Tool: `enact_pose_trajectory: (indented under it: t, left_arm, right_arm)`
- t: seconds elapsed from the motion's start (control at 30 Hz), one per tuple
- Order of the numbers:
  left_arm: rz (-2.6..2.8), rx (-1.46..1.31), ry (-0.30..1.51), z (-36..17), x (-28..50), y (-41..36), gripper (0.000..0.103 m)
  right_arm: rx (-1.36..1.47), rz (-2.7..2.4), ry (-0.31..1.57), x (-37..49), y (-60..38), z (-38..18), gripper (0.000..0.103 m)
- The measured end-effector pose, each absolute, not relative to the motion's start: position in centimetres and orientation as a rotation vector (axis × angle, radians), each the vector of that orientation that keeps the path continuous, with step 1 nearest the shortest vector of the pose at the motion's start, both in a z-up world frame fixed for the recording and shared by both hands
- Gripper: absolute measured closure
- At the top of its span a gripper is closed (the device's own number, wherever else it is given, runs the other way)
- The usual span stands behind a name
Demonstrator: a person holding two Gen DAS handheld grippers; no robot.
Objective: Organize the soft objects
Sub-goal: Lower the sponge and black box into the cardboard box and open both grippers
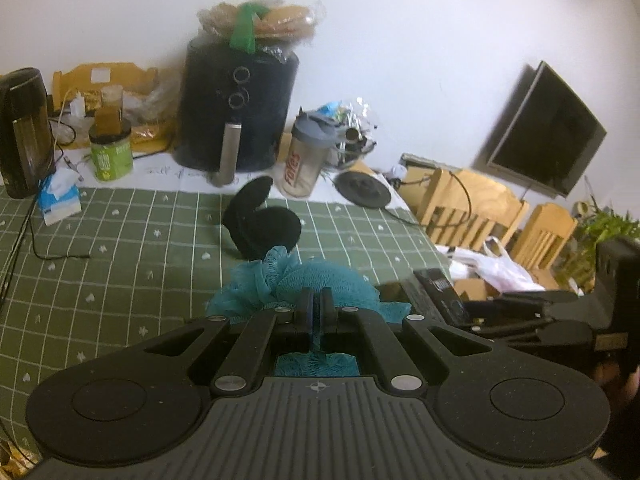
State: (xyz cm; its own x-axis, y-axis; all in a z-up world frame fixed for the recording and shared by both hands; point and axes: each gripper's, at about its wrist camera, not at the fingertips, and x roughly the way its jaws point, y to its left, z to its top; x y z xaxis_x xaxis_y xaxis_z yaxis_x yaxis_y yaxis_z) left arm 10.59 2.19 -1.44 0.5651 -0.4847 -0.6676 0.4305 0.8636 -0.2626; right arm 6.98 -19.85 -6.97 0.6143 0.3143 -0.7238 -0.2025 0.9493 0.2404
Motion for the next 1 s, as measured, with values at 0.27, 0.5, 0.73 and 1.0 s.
enact_pose_trajectory:
  t: [0.27,0.5,0.73,1.0]
  left_arm:
    - [-0.558,-0.043,0.860,-2.9,9.5,1.8,0.100]
    - [-0.574,0.012,0.947,-4.6,9.1,1.0,0.076]
    - [-0.575,0.028,0.946,-4.7,8.5,0.8,0.046]
    - [-0.533,0.036,0.971,-5.1,8.8,1.0,0.035]
  right_arm:
    - [0.110,0.325,0.946,7.3,-18.0,-7.8,0.047]
    - [0.060,0.320,1.011,7.1,-17.0,-8.8,0.013]
    - [0.041,0.294,1.012,6.8,-17.3,-8.8,0.002]
    - [0.048,0.282,1.011,7.0,-17.7,-9.0,0.000]
